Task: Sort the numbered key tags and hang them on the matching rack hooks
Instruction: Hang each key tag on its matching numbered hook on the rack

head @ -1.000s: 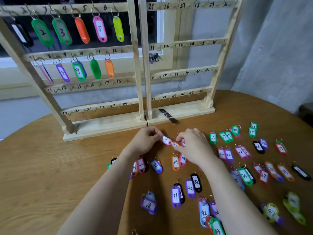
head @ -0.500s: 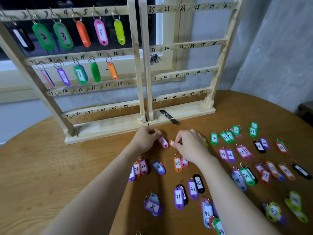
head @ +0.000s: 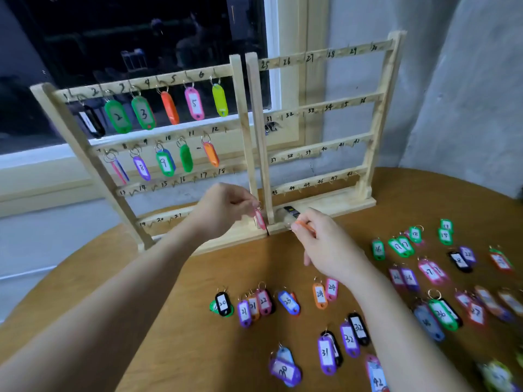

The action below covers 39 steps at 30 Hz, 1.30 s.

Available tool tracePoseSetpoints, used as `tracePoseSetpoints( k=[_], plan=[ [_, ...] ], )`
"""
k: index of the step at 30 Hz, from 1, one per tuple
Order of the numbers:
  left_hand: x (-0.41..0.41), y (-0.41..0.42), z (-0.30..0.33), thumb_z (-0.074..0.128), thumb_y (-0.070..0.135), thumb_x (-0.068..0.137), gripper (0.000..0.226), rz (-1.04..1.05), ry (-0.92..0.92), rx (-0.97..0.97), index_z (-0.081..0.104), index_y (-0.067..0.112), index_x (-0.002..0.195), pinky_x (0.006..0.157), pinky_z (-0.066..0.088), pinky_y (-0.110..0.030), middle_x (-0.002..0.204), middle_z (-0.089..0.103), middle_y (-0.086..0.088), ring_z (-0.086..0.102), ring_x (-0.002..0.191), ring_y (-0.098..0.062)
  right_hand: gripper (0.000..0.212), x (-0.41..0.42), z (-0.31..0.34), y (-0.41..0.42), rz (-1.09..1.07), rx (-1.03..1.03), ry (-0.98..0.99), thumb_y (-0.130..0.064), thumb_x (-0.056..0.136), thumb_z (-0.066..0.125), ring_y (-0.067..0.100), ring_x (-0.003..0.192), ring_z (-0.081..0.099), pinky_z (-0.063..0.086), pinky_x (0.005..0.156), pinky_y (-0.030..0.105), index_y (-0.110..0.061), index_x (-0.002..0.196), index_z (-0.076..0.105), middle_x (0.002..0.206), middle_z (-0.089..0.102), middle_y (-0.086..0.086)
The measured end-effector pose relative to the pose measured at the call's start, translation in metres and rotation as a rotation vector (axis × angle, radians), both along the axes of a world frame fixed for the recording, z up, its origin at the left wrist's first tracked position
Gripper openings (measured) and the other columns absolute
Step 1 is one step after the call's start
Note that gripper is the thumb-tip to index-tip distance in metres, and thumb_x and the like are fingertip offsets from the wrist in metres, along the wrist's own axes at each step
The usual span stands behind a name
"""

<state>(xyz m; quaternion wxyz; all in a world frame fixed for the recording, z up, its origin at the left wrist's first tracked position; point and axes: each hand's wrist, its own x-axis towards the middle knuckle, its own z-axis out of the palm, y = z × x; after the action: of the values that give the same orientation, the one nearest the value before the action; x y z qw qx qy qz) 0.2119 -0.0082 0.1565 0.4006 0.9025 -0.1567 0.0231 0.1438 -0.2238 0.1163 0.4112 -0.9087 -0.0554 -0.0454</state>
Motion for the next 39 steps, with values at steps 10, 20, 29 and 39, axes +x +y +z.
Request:
tracePoseSetpoints(
  k=[10,20,29,39],
  plan=[
    [0.008,0.006,0.079,0.055,0.017,0.103,0.026,0.194,-0.284,-0.045,0.071,0.013,0.084,0.052,0.043,-0.013,0.074,0.074,0.005,0.052,0.049,0.002,0.022,0.017,0.062,0.032,0.024,0.358,-0.187,-0.027,0.104,0.051,0.015,0.053,0.065,0.051,0.057,0.029,-0.021,0.086,0.062,0.058,0.064,0.003],
    [0.027,0.008,0.098,0.048,0.018,0.105,0.035,0.360,-0.287,0.003,0.070,0.005,0.081,0.037,0.035,-0.013,0.066,0.072,-0.001,0.046,0.033,-0.002,0.027,0.072,0.089,0.064,0.031,0.548,-0.066,-0.030,0.107,0.043,0.016,0.061,0.060,0.053,0.067,0.044,-0.017,0.088,0.057,0.067,0.057,0.000],
    [0.031,0.006,0.101,0.047,0.017,0.105,0.040,0.366,-0.341,-0.014,0.067,0.004,0.073,0.039,0.034,-0.015,0.059,0.069,-0.002,0.045,0.032,-0.003,0.028,0.099,0.101,0.080,0.067,0.574,-0.080,-0.024,0.106,0.041,0.017,0.062,0.058,0.048,0.067,0.040,-0.018,0.081,0.053,0.067,0.052,0.001],
    [0.040,0.002,0.094,0.049,0.027,0.101,0.043,0.512,-0.363,0.264,0.067,0.013,0.066,0.060,0.059,-0.042,0.059,0.068,-0.005,0.062,0.052,-0.028,0.028,0.108,0.101,0.090,0.059,0.567,-0.120,-0.028,0.107,0.041,0.019,0.068,0.057,0.045,0.063,0.036,-0.021,0.083,0.052,0.069,0.052,-0.003]
  ],
)
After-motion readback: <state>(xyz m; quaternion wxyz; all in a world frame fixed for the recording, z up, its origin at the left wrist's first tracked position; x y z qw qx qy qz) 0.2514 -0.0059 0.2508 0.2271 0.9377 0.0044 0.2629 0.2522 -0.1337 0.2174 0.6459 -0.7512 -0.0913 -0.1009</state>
